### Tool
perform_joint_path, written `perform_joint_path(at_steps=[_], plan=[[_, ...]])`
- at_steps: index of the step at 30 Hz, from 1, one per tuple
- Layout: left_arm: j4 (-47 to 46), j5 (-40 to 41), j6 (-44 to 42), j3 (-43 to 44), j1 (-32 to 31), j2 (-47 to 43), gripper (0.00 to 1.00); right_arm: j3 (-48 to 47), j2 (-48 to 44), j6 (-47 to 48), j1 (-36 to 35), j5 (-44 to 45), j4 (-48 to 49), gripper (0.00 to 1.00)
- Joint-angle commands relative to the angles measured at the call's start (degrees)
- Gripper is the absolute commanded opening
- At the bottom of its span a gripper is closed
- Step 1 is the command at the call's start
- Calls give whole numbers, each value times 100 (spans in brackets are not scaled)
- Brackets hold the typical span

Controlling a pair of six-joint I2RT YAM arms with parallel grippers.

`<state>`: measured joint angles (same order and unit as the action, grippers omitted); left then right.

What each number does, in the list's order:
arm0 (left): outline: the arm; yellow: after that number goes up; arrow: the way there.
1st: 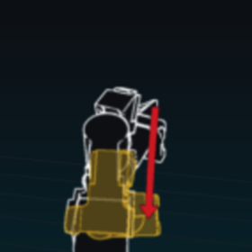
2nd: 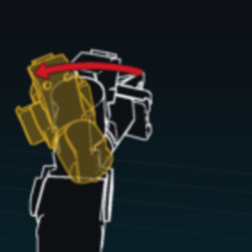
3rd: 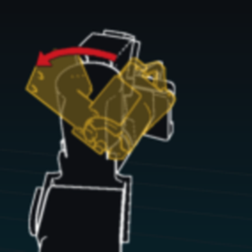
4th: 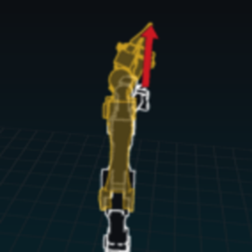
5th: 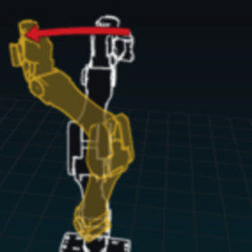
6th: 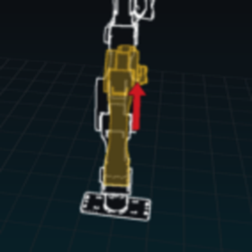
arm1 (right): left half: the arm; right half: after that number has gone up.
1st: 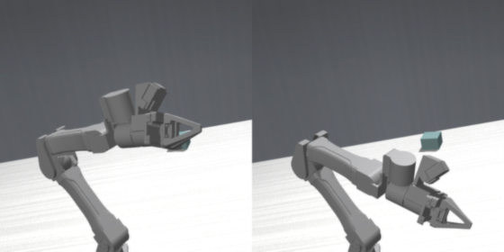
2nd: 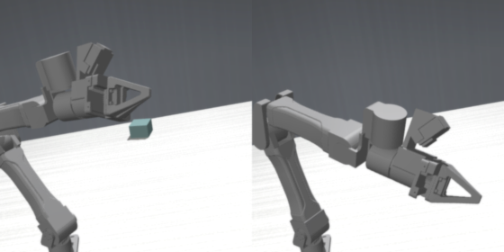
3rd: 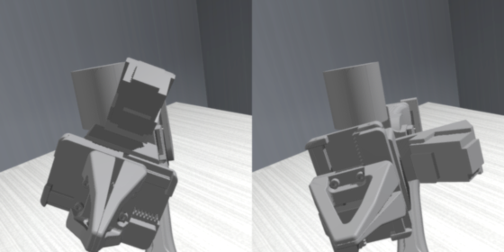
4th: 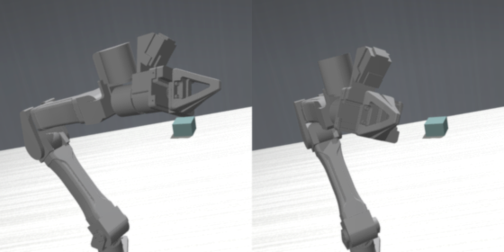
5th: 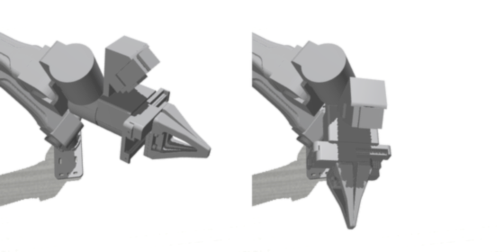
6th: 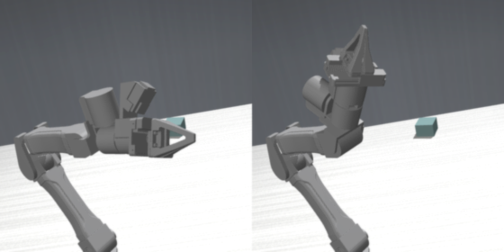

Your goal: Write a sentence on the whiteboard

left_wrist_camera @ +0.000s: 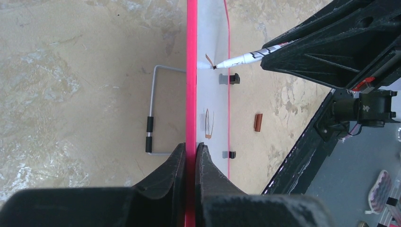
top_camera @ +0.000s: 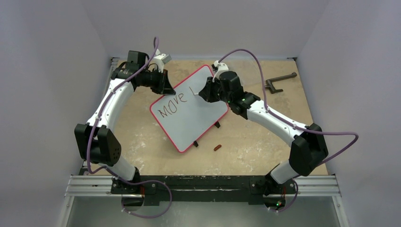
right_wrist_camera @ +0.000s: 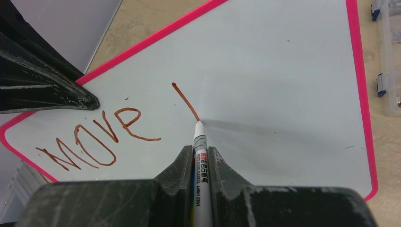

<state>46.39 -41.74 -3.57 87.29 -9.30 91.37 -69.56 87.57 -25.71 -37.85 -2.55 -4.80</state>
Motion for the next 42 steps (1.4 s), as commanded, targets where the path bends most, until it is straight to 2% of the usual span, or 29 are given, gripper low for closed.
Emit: perform_joint_path(at_steps=[1, 22, 42], plan=[[-183, 211, -305, 52, 7, -279, 0, -142, -63, -8, -7, 69, 79, 0], [-174, 203, -306, 42, 7, -309, 0, -1076, 343, -67, 1, 346, -187, 0], [-179, 192, -312, 69, 7, -332, 0, -106, -196, -199, 2, 347, -76, 0]])
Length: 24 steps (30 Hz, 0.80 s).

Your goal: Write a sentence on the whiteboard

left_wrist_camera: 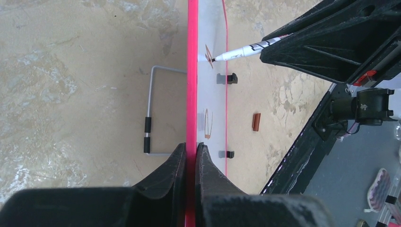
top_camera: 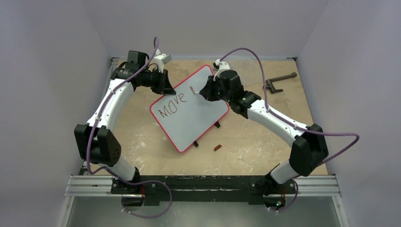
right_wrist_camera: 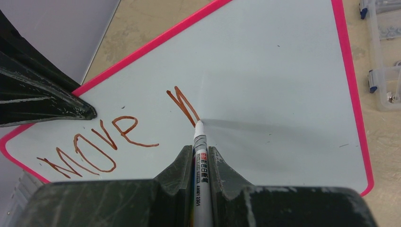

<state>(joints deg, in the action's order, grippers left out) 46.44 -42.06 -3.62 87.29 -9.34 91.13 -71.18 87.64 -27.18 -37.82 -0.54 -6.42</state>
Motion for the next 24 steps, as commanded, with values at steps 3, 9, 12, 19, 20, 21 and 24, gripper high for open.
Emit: perform_joint_path(at_steps=[3, 9, 12, 19, 20, 21, 24], plan=[[-179, 234, -307, 69, 12, -320, 0, -82, -124, -38, 1, 185, 10, 0], [-179, 217, -310, 58, 11, -326, 0, -586, 67, 25, -4, 308, -129, 0], [-182, 229, -311, 52, 12, -346, 0, -853, 159, 68, 2, 388, -211, 0], [-187, 231, -303, 47, 10, -353, 0, -1191, 319, 114, 8, 454, -313, 0], [-195, 233, -305, 49, 11, -345, 0, -1186, 312, 108, 8, 438, -312, 0], [-196, 234, -301, 47, 12, -347, 0, -1183, 296, 102, 10, 425, -314, 0], [-206, 305, -284, 47, 11, -346, 0, -1124, 175, 101, 10, 390, -324, 0]])
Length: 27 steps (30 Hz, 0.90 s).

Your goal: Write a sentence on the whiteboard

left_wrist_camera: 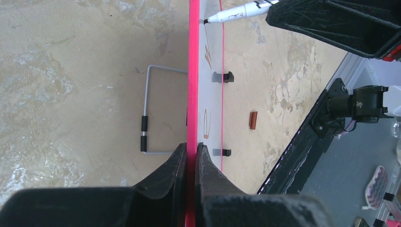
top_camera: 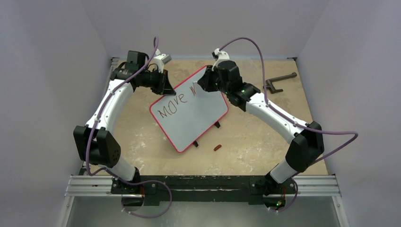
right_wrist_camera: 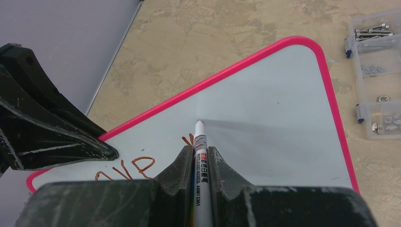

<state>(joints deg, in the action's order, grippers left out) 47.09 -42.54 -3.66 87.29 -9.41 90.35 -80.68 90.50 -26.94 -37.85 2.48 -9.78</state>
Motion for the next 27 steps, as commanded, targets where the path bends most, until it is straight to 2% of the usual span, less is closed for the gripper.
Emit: perform_joint_path(at_steps=[1, 11, 27], plan=[[-271, 374, -280, 43, 18, -267, 0, -127, -168, 71, 16, 91, 12, 0], [-280, 444, -268, 52, 16, -268, 0, 494, -858, -62, 107, 282, 341, 0], [-285, 430, -274, 41, 18, -276, 0, 309, -257, -155, 218, -66, 563, 0]])
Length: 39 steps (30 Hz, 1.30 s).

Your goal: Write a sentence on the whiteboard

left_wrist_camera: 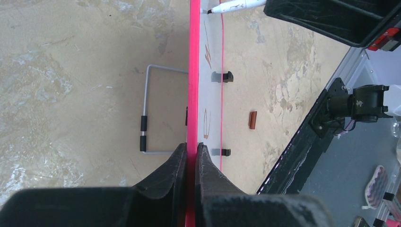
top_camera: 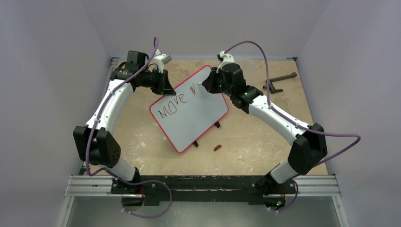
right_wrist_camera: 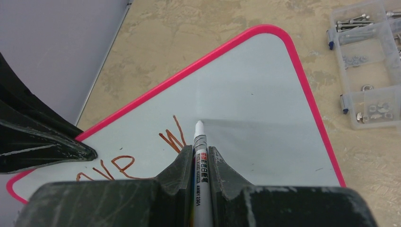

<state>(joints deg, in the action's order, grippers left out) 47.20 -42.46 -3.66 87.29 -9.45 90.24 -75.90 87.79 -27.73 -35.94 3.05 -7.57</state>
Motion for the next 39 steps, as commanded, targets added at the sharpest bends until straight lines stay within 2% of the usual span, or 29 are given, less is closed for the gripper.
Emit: perform_joint_path(at_steps=[1, 19, 39], plan=[[-291, 421, -268, 40, 22, -265, 0, -177, 45, -82, 27, -143, 344, 0], [-283, 425, -288, 63, 22, -269, 0, 750, -160, -183, 27, -186, 496, 0], [-256, 397, -319, 59, 22, -268, 0, -178, -184, -114, 34, -409, 396, 0]])
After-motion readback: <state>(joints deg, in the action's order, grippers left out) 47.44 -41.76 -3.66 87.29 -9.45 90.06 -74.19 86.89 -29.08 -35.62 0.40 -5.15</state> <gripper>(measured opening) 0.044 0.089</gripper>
